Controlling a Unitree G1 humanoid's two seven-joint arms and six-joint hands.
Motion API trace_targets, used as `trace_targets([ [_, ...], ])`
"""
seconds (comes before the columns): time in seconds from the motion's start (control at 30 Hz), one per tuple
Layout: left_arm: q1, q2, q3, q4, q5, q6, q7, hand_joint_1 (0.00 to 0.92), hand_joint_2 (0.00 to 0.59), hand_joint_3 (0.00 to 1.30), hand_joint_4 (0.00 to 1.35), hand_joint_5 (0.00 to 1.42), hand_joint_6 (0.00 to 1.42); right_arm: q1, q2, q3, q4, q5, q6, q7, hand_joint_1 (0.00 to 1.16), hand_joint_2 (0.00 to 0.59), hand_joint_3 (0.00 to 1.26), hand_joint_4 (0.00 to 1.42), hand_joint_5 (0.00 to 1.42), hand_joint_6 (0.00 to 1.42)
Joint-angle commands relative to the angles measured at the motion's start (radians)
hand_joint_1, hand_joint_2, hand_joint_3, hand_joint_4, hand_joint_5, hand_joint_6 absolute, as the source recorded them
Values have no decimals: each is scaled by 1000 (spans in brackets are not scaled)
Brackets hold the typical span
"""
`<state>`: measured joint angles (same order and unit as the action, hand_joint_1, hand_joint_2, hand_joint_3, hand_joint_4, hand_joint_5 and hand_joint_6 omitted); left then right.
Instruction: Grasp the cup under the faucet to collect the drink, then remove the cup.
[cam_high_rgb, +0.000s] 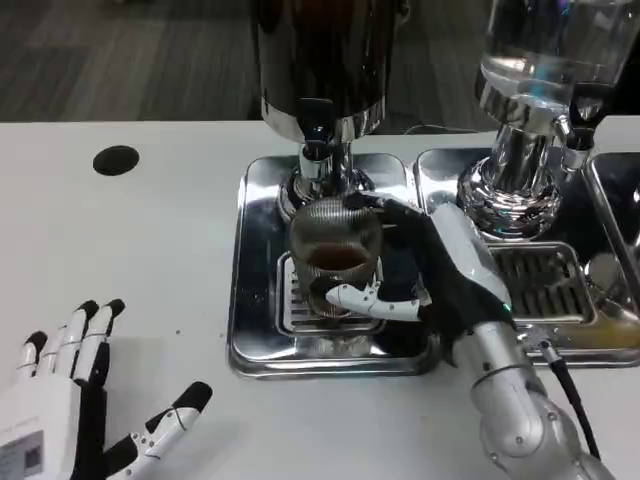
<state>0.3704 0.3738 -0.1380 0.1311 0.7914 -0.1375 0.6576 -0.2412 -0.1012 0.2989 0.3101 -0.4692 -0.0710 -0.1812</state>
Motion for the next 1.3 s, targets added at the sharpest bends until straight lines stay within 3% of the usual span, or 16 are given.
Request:
trace_targets([
  [0.03,-23,-2,-14,19,-5,-9,-14,0,125,140,0,118,47,55,-13,-26,-128,11,12,16,826,192,489,544,404,324],
  [0.2,-46,-3,-23,34,-5,-14,-20,0,125,140,0,118,47,118,-26,-48,-225,11,42,31,826,192,492,544,397,325],
  [0.6,-64,-4,-44,54,-9,-13,-14,0,126,140,0,118,47,211,-51,-79,-347,9,86,67,824,199,495,544,393,338],
  [0.73,-68,-5,-48,54,-5,-11,-14,0,126,140,0,118,47,269,-53,-83,-399,12,83,67,780,212,496,544,388,344],
  [1.3,-115,-8,-87,93,-1,-23,-15,0,127,140,0,107,47,442,-70,-103,-543,2,71,75,785,220,496,544,362,333],
])
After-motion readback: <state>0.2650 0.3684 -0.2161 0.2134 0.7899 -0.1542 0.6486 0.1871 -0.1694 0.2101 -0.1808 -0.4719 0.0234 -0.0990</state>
